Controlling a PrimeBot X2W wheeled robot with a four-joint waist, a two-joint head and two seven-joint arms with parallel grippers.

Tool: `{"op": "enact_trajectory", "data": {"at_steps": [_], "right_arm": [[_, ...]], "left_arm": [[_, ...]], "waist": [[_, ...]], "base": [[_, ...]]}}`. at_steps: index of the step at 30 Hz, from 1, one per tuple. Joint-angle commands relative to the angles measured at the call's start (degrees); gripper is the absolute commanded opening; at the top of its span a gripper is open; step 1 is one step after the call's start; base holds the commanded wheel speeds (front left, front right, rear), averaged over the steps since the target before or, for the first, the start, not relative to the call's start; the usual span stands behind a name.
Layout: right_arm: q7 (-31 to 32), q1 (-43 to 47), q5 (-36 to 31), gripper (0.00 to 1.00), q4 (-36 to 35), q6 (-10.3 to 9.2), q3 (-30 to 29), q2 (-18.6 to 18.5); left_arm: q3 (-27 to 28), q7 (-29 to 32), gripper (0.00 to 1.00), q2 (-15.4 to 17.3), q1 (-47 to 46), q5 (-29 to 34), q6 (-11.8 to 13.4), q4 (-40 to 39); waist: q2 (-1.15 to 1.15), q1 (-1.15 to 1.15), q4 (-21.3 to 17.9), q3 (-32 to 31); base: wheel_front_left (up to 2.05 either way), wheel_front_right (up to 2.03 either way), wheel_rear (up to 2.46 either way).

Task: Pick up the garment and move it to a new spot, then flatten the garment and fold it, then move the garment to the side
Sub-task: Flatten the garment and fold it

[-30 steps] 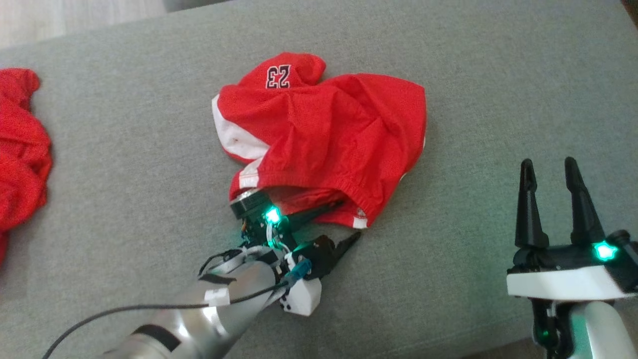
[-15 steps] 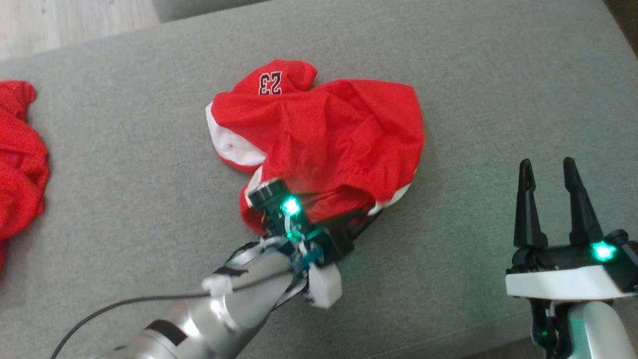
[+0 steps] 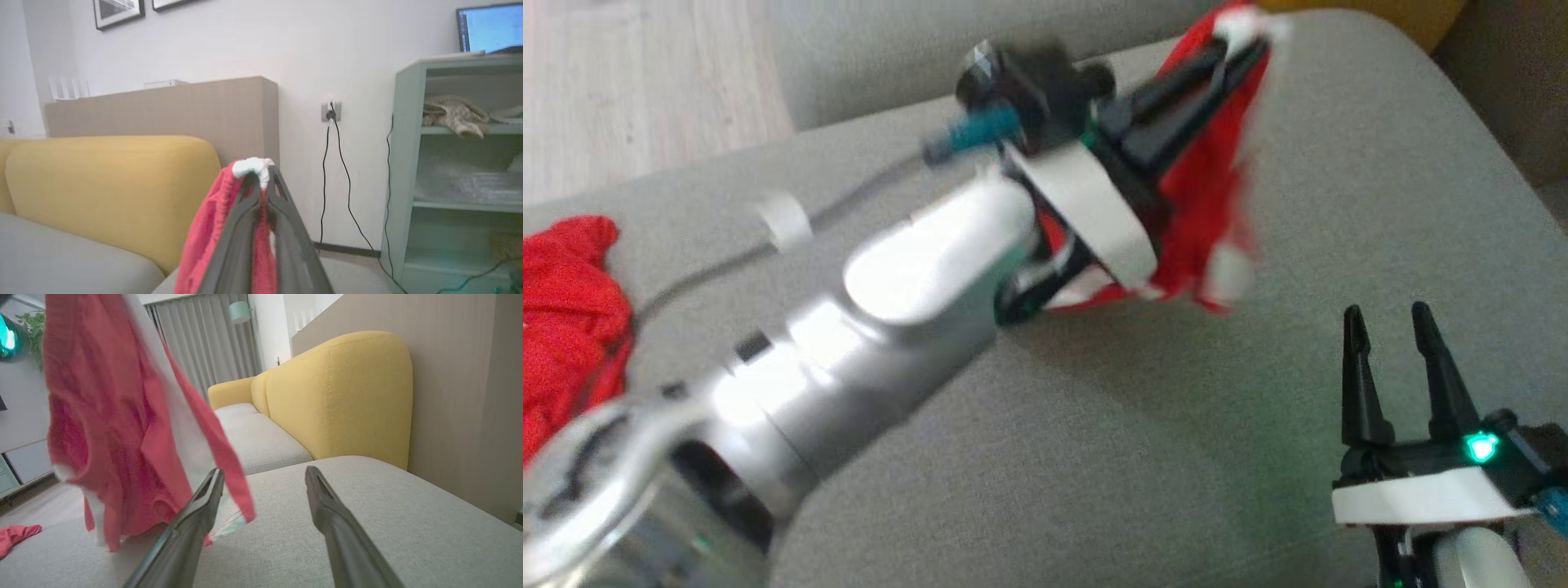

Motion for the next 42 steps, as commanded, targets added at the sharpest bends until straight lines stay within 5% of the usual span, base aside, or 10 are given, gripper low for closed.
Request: {"op": "enact_trajectory", "data": {"at_steps": [1, 7, 14, 26, 39, 40, 41, 42], "right_arm": [[-0.2, -1.0, 0.4, 1.0, -1.8, -0.04, 1.2, -0.4], [-0.2, 1.0, 1.0, 1.0, -2.3, -0.04, 0.0, -0.4], [-0.2, 2.7, 2.0, 1.0, -0.5, -0.04, -0.2, -0.4], [-0.2, 1.9, 7.1, 1.0, 15.5, -0.04, 3.7, -0.4], [-0.2, -2.0, 9.0, 1.0, 22.1, -0.04, 4.6, -0.4], [-0.2, -2.4, 9.1, 0.88, 22.6, -0.04, 4.7, -0.4], [-0.2, -2.8, 9.3, 0.47, 23.1, -0.04, 4.7, -0.4], [-0.2, -3.1, 9.4, 0.16, 23.5, -0.04, 4.8, -0.4]], "left_arm": [[1.8, 0.2, 0.0, 2.0, -2.2, -1.4, 0.1, -1.5], [-0.8, 0.3, 0.0, 10.4, 0.9, -11.3, 0.1, -4.3], [-3.4, -1.9, 0.0, 15.8, 15.7, -12.6, 0.7, -2.6], [6.5, -2.7, 0.0, 14.0, 28.0, -5.2, 1.1, -1.9], [10.8, -2.7, 0.0, 12.1, 31.6, 0.5, 0.3, -1.7], [11.0, -2.7, 0.0, 12.0, 31.6, 0.7, 0.3, -1.6], [11.1, -2.7, 0.0, 11.9, 31.7, 0.9, 0.3, -1.5], [11.2, -2.7, 0.0, 11.8, 31.7, 1.1, 0.2, -1.5]], "waist": [[0.0, 0.01, 0.2, -1.3], [0.0, 0.01, 4.5, -2.8], [0.0, 0.01, 10.6, -0.3], [0.0, 0.01, 16.0, 2.3], [0.0, 0.01, 17.2, 2.7], [0.0, 0.01, 17.3, 2.7], [0.0, 0.01, 17.5, 2.8], [0.0, 0.01, 17.5, 2.8]], "base": [[0.0, 0.0, 0.0], [0.0, 0.0, 0.0], [0.0, 0.0, 0.0], [0.0, 0.0, 0.0], [0.0, 0.0, 0.0], [0.0, 0.0, 0.0], [0.0, 0.0, 0.0], [0.0, 0.0, 0.0]]}}
